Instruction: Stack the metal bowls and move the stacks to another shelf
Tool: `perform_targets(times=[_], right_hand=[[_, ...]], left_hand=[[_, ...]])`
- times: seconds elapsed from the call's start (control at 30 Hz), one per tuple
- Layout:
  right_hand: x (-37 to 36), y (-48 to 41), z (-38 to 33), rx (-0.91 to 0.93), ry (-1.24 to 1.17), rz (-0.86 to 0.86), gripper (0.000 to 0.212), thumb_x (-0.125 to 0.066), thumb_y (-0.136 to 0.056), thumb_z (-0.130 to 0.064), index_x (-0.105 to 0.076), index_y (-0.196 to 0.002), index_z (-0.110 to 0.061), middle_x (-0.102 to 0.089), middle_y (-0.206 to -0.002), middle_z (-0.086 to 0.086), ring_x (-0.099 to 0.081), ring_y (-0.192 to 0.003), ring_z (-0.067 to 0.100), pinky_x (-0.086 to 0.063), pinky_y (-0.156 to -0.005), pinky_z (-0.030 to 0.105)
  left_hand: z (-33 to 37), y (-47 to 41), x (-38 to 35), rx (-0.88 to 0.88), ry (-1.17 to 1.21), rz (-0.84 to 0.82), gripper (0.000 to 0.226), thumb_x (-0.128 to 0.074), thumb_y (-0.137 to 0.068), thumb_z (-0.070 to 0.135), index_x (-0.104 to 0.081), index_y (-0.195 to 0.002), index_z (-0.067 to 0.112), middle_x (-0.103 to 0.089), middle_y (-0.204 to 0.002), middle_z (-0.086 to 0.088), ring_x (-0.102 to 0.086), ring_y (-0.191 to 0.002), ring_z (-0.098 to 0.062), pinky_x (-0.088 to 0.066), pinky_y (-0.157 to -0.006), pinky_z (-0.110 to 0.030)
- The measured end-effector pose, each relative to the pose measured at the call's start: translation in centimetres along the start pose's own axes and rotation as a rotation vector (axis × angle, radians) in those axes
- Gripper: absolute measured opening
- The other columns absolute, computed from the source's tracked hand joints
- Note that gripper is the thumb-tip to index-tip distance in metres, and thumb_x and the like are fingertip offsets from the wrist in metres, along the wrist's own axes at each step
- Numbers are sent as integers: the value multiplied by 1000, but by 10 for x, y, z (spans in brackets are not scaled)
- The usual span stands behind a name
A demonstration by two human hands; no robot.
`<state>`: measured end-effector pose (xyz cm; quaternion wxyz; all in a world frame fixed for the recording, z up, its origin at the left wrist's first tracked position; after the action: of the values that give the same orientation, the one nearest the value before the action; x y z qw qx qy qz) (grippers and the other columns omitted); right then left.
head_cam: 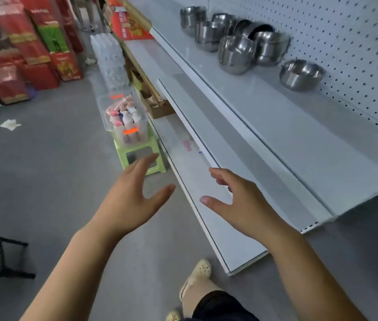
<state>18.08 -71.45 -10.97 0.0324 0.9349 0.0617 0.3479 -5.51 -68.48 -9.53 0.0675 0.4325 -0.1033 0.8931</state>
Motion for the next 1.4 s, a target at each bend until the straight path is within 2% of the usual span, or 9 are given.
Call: perform_targets(times=[0.23, 0.37, 0.6, 0.8, 1.0, 1.1, 1.2, 1.3, 1.4], right_hand=[[55, -84, 14, -51, -6, 184, 65, -71, -93, -46, -43, -150, -38, -49, -147, -23, -43, -124, -7, -37, -106, 19], [95, -146, 22, -59, -2, 321, 63, -73, -93, -42, -46, -150, -32, -52, -148, -13, -48, -133, 5, -33, -101, 15], [153, -221, 55, -178, 7, 460, 60, -71, -94, -44, -47, -148, -32, -50, -151, -13, -46, -139, 8, -36, -108, 22], [178, -245, 86, -311, -64, 601, 70, -70, -95, -42, -36, -155, -30, -42, -158, -8, -41, -145, 12, -38, -118, 38], [185, -265, 111, -449, -109, 816, 86, -71, -94, -42, -20, -162, -27, -35, -163, 1, -38, -148, 20, -37, -117, 37], [188, -284, 119, -490, -127, 909, 89, -71, -94, -44, -17, -163, -27, -34, -161, 6, -42, -144, 25, -40, -114, 39], [194, -303, 127, -531, -158, 1004, 85, -70, -94, -44, -22, -162, -25, -38, -154, 13, -46, -139, 28, -41, -109, 34], [200, -318, 138, -554, -135, 1114, 82, -67, -88, -55, -33, -157, -26, -42, -151, 17, -48, -136, 32, -44, -111, 43], [200, -326, 145, -580, -76, 1217, 62, -69, -94, -41, -45, -150, -29, -36, -155, 19, -48, -136, 35, -44, -107, 39]], left_hand=[[14, -131, -20, -171, 40, -3, 74, -64, -86, 61, -43, -149, 28, -53, -149, 9, -47, -139, -11, -38, -111, -29], [29, -214, -36, -244, 71, -5, 78, -63, -85, 63, -39, -151, 27, -52, -149, 7, -49, -138, -10, -37, -106, -26], [55, -330, -77, -241, 236, -7, 93, -68, -87, 59, -19, -159, 28, -34, -162, 5, -40, -145, -13, -40, -111, -36], [60, -402, -109, -195, 328, 3, 101, -71, -86, 60, -10, -160, 31, -20, -168, 0, -31, -151, -21, -38, -117, -46], [61, -469, -129, -222, 339, 14, 102, -76, -85, 51, -14, -161, 21, -23, -166, -7, -27, -151, -27, -29, -118, -41], [60, -493, -133, -254, 392, 21, 101, -78, -85, 48, -16, -160, 21, -27, -162, -6, -32, -147, -24, -30, -110, -30], [58, -512, -132, -346, 436, 20, 90, -80, -84, 45, -27, -154, 25, -36, -155, -3, -42, -136, -19, -37, -106, -29], [55, -525, -134, -413, 424, -30, 73, -81, -82, 48, -41, -140, 28, -44, -145, -2, -51, -120, -15, -50, -101, -38], [47, -535, -135, -427, 446, -41, 66, -81, -79, 51, -47, -130, 28, -49, -139, 0, -53, -120, -17, -51, -102, -44]])
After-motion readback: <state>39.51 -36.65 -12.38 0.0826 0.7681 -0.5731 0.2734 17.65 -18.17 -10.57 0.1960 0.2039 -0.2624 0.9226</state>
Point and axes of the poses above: each hand's wrist, its own y-axis away from the middle knuckle, its own x-axis out of the back of the hand, z = x × y, the point moved 4 cm from there along -y, towards the middle knuckle
